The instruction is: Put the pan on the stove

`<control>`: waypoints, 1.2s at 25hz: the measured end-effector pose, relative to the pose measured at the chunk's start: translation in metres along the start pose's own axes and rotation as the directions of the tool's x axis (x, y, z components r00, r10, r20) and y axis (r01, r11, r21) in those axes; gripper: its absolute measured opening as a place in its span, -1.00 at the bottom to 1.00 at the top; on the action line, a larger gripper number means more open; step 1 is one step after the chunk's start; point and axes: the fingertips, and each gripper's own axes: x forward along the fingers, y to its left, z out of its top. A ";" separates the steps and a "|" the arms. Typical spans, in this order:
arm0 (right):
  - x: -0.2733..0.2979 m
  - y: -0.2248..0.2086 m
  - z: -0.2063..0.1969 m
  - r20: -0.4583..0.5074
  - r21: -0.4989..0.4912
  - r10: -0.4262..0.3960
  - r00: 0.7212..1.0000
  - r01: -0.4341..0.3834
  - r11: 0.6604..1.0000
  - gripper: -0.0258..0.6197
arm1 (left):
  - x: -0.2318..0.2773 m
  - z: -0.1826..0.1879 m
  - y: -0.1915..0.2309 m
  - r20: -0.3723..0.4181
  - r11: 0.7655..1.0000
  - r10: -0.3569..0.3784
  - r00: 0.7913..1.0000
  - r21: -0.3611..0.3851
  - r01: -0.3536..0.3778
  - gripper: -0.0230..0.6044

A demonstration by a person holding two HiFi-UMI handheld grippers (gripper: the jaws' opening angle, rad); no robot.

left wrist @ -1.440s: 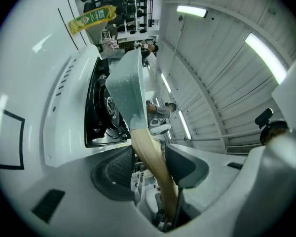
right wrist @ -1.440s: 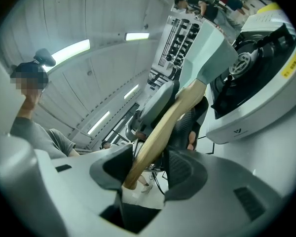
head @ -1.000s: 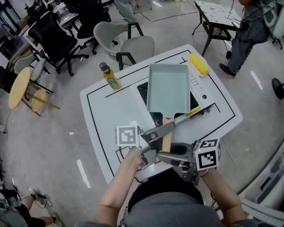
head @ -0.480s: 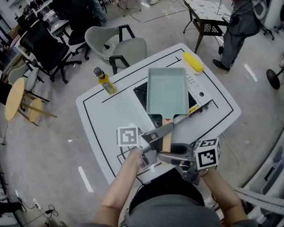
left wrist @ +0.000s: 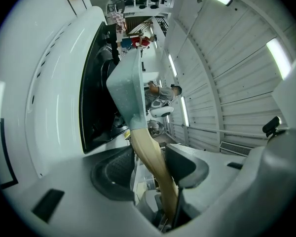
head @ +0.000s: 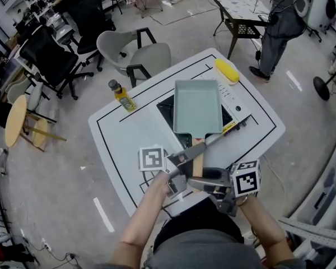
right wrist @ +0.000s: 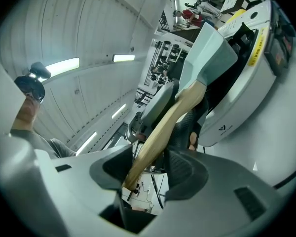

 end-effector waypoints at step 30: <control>-0.010 0.001 0.014 0.042 0.062 0.069 0.997 -0.072 0.995 -0.33 | 0.007 0.010 0.004 0.055 0.999 0.025 0.998 -0.030 -0.023 -0.33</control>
